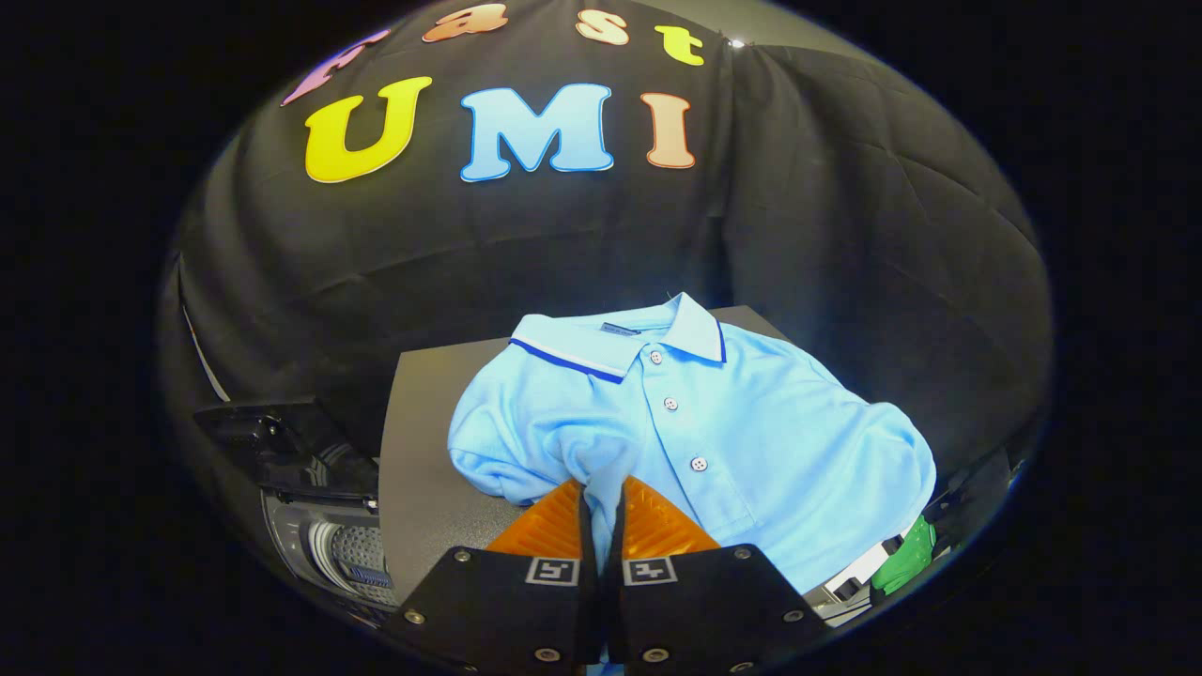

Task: Put the clothes into the washing machine and then close the washing machine lid.

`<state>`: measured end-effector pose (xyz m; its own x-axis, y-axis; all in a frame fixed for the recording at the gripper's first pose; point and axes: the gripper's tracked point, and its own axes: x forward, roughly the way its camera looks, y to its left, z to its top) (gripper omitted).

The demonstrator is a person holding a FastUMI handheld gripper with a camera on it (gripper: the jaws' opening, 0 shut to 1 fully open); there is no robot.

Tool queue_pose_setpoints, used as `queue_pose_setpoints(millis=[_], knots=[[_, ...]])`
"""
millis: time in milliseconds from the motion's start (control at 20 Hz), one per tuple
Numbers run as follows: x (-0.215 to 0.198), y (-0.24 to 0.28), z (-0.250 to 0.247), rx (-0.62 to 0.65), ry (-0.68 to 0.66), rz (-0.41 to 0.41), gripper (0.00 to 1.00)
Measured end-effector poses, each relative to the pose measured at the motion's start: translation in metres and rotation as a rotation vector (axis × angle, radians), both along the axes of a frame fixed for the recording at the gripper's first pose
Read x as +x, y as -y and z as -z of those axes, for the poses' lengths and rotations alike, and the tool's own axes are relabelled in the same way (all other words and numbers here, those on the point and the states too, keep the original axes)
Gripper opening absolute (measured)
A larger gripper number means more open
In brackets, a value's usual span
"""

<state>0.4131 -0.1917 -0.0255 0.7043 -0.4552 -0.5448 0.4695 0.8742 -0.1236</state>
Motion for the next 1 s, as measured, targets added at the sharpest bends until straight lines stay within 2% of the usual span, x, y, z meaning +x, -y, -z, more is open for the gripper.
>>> queue_pose_setpoints(millis=[200,400,700,850,1000], knots=[[-0.001,-0.005,-0.016,0.021,0.066,0.047,0.03],[-0.002,-0.015,-0.061,0.013,0.174,0.071,0.03],[0.011,-0.047,-0.156,-0.089,0.270,0.033,0.02],[0.018,-0.077,-0.189,-0.092,0.331,0.020,0.02],[0.024,-0.117,-0.201,-0.077,0.364,-0.015,0.03]])
